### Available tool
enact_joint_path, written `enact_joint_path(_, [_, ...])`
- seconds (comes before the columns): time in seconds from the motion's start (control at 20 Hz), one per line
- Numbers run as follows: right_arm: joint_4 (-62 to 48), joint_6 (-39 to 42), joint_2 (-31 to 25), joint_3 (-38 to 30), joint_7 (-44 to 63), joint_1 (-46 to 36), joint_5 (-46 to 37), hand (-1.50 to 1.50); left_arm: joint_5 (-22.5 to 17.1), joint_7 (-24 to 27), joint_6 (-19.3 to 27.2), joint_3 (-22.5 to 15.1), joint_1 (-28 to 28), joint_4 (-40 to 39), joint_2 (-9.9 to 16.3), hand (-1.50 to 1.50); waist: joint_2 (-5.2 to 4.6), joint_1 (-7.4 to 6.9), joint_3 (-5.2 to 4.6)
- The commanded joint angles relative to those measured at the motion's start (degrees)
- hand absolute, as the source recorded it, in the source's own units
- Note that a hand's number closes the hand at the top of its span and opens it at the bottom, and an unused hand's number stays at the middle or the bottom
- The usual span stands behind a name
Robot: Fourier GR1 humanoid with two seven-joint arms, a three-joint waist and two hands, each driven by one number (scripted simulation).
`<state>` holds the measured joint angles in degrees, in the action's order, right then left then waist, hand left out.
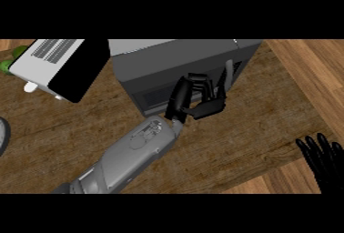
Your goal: Pick up the milk, place it into the microwave and close the microwave
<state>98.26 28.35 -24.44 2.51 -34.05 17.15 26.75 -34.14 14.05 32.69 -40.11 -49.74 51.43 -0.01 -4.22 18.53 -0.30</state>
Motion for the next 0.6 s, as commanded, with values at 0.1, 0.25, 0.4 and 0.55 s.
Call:
enact_joint_path(0.1, [2.07, 2.26, -1.48, -0.71, 0.29, 0.76, 2.92, -1.50, -2.69, 3.67, -0.02, 2.54, -3.51, -4.24, 0.01, 1.50, -0.48, 1.80, 0.08])
enact_joint_path(0.25, [3.75, 2.73, -2.20, -0.84, 1.09, 0.61, 4.32, -1.50, -3.79, 4.44, 0.66, 2.37, -3.99, -4.55, 0.01, 1.50, -0.34, 2.21, 0.09])
enact_joint_path(0.4, [4.61, 3.32, -2.53, -0.05, 1.88, 1.03, 4.91, -1.50, -4.72, 5.67, 0.28, 2.43, -4.19, -4.95, 0.01, 1.50, -0.62, 2.31, 0.13])
enact_joint_path(0.55, [5.19, 4.07, -3.43, -0.32, 2.48, 1.19, 6.09, -1.50, -5.47, 6.69, 0.74, 2.03, -4.03, -5.43, 0.01, 1.50, -0.78, 2.69, 0.21])
